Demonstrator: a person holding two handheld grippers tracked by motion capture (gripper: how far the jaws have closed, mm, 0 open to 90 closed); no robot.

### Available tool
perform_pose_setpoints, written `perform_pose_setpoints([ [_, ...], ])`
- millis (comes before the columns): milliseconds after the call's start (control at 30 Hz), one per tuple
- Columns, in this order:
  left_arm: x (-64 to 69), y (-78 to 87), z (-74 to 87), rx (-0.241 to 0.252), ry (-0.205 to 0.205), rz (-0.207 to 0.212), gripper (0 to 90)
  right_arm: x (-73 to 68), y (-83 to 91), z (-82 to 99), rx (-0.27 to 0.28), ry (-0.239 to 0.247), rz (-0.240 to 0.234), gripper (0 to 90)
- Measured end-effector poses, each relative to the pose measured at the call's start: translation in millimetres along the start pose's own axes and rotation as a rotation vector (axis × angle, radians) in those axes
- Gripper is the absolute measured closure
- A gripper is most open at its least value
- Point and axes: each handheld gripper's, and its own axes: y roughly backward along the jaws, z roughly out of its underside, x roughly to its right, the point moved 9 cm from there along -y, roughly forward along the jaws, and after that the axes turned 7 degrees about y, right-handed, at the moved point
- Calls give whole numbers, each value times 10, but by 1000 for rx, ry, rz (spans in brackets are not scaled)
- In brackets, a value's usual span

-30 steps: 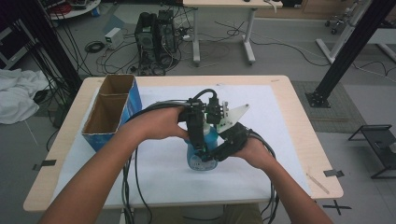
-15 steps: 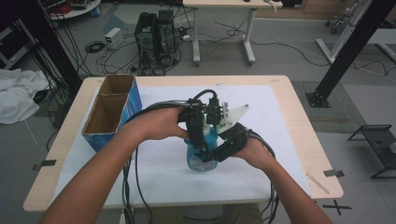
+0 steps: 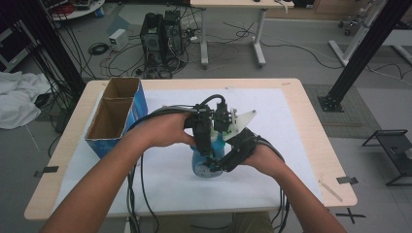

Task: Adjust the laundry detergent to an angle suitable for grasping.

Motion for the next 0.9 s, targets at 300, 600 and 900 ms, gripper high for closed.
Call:
perform_pose_setpoints([
  [300,-55,134,116,5,35,-26,380,30,275,81,16,-129,5,210],
  [600,-203,447,360,44,218,-79,379,136,728,346,-48,-130,71,210],
  [900,-404,699,614,15,466,-161,379,256,1128,581,-237,-164,177,210],
])
